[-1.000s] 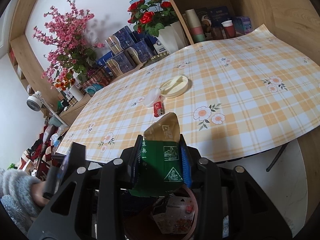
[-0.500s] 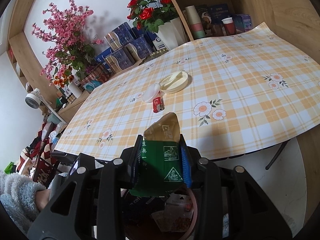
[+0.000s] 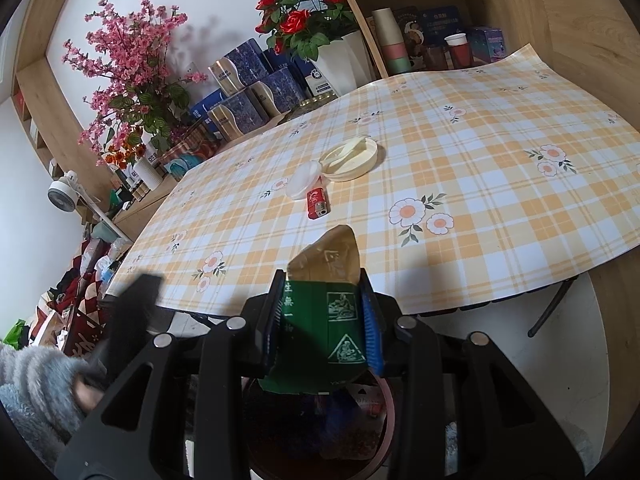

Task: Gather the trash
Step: 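Drop the coffee bag into the bin with the left tool while the right tool holds the wrapper, then lower the green snack wrapper into the bin and open the right tool, then grasp the clear plastic lid with the left tool while the right tool grasps the red can, then drop the red can into the bin with the right tool while the left tool holds the clear lid, then lower the clear plastic lid into the bin and open the left tool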

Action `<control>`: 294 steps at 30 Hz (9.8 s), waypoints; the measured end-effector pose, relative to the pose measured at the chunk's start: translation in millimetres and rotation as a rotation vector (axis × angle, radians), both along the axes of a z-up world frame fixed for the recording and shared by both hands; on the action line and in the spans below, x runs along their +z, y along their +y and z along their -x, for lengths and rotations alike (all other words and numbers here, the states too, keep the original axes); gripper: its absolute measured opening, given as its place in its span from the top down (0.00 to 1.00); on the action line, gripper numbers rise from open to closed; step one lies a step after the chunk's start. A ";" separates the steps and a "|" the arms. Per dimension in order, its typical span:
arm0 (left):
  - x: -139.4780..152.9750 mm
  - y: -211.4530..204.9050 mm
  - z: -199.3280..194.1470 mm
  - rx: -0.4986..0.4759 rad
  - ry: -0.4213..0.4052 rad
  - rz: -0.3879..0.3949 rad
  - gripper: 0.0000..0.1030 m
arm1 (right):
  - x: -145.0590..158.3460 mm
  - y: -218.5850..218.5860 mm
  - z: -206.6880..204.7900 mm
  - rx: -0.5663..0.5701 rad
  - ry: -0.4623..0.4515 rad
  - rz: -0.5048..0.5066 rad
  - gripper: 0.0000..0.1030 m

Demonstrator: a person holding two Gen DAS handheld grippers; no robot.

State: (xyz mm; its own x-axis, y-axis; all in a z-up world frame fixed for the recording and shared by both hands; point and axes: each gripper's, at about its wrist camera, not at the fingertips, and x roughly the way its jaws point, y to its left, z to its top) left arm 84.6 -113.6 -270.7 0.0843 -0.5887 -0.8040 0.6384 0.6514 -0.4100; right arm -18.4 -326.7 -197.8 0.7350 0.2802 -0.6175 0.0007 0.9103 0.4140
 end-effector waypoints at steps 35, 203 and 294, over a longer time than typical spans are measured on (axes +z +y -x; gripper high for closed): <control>77.3 163.5 48.9 0.472 -0.603 -0.088 0.06 | -85.0 109.9 -5.7 0.209 0.194 0.173 0.62; 85.0 144.3 31.0 0.414 -0.263 0.007 0.38 | -66.0 141.6 -24.0 0.338 0.281 0.173 0.74; 31.1 77.4 49.6 0.319 -0.390 -0.031 0.06 | -28.2 43.8 21.1 -0.064 -0.026 0.463 0.06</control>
State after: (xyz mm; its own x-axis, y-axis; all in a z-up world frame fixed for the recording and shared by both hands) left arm 35.0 -36.2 -239.6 0.5535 -0.4612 -0.6935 0.5073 0.8471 -0.1585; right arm -39.5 -282.9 -226.0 0.7584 -0.0666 -0.6484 0.0577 0.9977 -0.0350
